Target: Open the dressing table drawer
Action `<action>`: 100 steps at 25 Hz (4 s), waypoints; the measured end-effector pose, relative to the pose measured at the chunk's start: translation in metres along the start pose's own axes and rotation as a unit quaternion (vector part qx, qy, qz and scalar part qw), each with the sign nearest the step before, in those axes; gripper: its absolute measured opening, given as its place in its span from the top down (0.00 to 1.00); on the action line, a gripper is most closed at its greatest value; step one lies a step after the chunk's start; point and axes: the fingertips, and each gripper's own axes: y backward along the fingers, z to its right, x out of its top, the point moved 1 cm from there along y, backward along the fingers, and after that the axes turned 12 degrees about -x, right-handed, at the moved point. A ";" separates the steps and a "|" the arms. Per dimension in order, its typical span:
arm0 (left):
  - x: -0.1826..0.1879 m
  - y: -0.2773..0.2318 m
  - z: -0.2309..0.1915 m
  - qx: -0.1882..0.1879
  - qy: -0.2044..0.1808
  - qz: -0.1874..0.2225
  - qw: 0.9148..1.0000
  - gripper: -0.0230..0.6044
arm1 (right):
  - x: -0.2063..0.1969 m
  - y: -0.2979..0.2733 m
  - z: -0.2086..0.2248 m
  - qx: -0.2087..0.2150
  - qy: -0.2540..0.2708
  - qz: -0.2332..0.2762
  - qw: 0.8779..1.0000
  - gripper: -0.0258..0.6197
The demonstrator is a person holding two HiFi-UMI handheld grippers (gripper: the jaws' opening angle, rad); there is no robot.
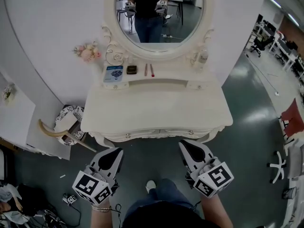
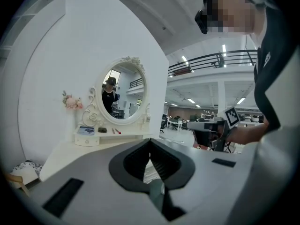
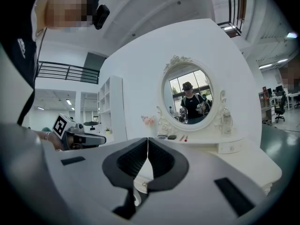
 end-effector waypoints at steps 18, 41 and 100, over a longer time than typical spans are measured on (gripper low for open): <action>0.004 -0.039 -0.048 0.025 0.023 -0.004 0.999 0.94 | 0.009 -0.059 0.041 0.013 0.016 -0.012 1.000 0.93; 0.039 -0.117 -0.118 0.067 0.022 0.002 0.998 0.94 | 0.032 -0.166 0.099 0.073 0.010 -0.020 0.997 0.93; 0.044 -0.151 -0.302 0.078 0.055 -0.028 0.995 0.94 | 0.028 -0.367 0.054 0.148 0.019 -0.075 0.986 0.93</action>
